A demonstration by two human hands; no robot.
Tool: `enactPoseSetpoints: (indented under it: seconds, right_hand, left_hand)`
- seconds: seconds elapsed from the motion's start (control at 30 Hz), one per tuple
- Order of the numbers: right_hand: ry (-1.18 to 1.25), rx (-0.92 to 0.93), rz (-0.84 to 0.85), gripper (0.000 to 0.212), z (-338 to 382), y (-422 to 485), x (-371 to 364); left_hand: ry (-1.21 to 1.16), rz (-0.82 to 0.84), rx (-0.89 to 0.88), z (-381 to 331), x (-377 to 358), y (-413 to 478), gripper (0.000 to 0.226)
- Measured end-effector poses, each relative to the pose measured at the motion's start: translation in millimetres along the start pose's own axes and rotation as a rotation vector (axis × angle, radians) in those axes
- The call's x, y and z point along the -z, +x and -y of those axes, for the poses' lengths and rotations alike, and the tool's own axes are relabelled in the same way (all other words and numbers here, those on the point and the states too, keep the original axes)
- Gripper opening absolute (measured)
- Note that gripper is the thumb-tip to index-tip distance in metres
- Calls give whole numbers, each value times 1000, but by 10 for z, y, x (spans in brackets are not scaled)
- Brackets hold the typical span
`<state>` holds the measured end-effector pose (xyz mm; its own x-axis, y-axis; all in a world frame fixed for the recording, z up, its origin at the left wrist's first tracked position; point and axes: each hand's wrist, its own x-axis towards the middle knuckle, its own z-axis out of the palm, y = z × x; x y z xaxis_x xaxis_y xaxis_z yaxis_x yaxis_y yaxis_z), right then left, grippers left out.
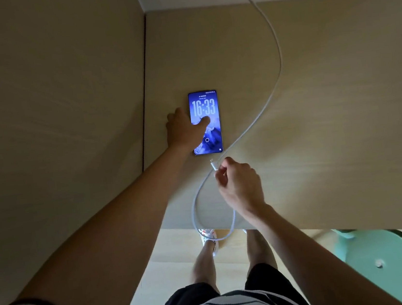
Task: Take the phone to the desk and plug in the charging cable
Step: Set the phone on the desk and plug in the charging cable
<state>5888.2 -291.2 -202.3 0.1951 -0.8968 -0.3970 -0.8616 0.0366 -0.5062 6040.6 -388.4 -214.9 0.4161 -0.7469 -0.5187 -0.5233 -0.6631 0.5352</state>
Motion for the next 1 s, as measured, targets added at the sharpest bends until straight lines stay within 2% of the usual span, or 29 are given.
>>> enactPoseSetpoints:
  seconds: [0.13, 0.3, 0.47, 1.0]
  right_hand:
    - [113, -146, -30, 16, 95, 78, -221]
    - [127, -225, -74, 18, 106, 151, -370]
    - [146, -247, -105, 18, 139, 180, -401]
    - [202, -259, -136, 16, 127, 202, -280]
  left_hand:
    - [127, 33, -14, -33, -185, 39, 86]
    - [215, -31, -36, 19, -310, -53, 106]
    - [273, -66, -80, 17, -341, -73, 104]
    - [315, 28, 19, -172, -260, -41, 116]
